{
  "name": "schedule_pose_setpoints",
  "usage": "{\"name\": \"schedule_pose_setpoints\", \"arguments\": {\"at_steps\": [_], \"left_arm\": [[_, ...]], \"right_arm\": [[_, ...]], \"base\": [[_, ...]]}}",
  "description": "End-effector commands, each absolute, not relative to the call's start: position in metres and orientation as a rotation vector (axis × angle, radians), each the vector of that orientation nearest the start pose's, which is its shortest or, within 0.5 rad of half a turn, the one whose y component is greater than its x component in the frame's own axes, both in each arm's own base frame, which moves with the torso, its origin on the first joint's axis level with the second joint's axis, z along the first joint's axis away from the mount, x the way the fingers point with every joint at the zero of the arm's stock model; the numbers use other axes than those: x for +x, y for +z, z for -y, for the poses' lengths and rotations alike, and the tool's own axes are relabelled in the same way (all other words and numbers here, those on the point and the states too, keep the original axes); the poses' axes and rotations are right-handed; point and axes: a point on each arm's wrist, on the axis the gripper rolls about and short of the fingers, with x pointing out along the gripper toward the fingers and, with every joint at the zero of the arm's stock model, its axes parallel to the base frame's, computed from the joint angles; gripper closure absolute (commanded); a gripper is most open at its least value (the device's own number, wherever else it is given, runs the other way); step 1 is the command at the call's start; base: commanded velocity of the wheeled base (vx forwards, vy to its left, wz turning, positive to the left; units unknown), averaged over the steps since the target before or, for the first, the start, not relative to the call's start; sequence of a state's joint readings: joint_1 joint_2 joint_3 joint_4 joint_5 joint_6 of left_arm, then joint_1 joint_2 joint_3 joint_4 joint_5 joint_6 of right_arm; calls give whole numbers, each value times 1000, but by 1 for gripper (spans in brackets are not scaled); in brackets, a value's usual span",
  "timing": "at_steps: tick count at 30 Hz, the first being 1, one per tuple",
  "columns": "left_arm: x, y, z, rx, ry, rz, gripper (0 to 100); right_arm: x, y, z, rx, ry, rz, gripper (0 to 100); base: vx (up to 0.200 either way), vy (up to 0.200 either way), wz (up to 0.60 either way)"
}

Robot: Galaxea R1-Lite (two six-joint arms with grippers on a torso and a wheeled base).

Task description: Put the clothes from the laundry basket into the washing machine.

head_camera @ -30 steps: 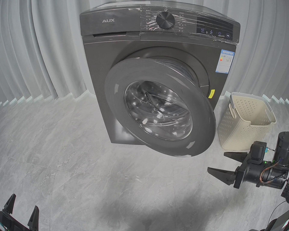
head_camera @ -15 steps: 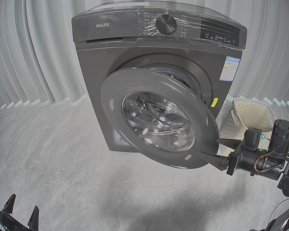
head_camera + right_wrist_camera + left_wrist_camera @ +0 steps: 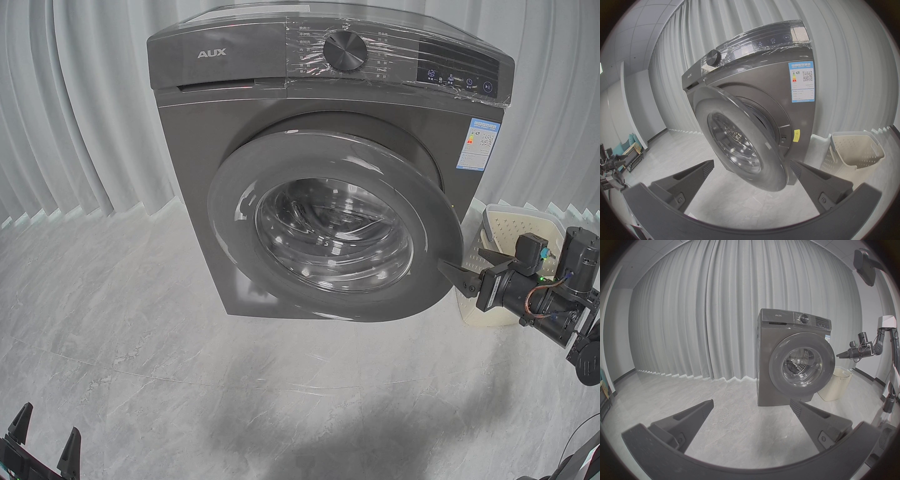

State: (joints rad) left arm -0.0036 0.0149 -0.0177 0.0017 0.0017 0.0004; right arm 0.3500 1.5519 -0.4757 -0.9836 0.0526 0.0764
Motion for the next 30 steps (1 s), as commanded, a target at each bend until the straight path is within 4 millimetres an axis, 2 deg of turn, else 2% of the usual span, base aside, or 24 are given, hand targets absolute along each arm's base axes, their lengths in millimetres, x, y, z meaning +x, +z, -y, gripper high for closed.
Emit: {"name": "schedule_pose_setpoints", "arguments": {"at_steps": [1, 7, 12, 16, 21, 28, 30], "left_arm": [[-23, 75, 0, -6, 2, 0, 0], [-23, 75, 0, -5, 0, 0, 0], [-23, 75, 0, -2, -2, 0, 0], [-23, 75, 0, -3, -2, 0, 0], [-23, 75, 0, -3, -2, 0, 0], [-23, 75, 0, -5, -3, 0, 0], [-23, 76, 0, -12, -5, 2, 0]], "right_arm": [[230, 167, -80, 57, 377, -129, 0], [210, 146, -81, 37, 405, -222, 0], [194, 134, -91, 21, 490, -267, 0], [187, 140, -104, 30, 588, -244, 0], [184, 143, -114, 31, 639, -231, 0], [194, 157, -118, 55, 637, -179, 0], [199, 160, -121, 71, 638, -169, 0]], "base": [[0, -200, 0], [0, -200, 0], [0, 0, 0], [0, 0, 0], [200, 0, 0], [200, 0, 0], [0, 0, 0]]}}
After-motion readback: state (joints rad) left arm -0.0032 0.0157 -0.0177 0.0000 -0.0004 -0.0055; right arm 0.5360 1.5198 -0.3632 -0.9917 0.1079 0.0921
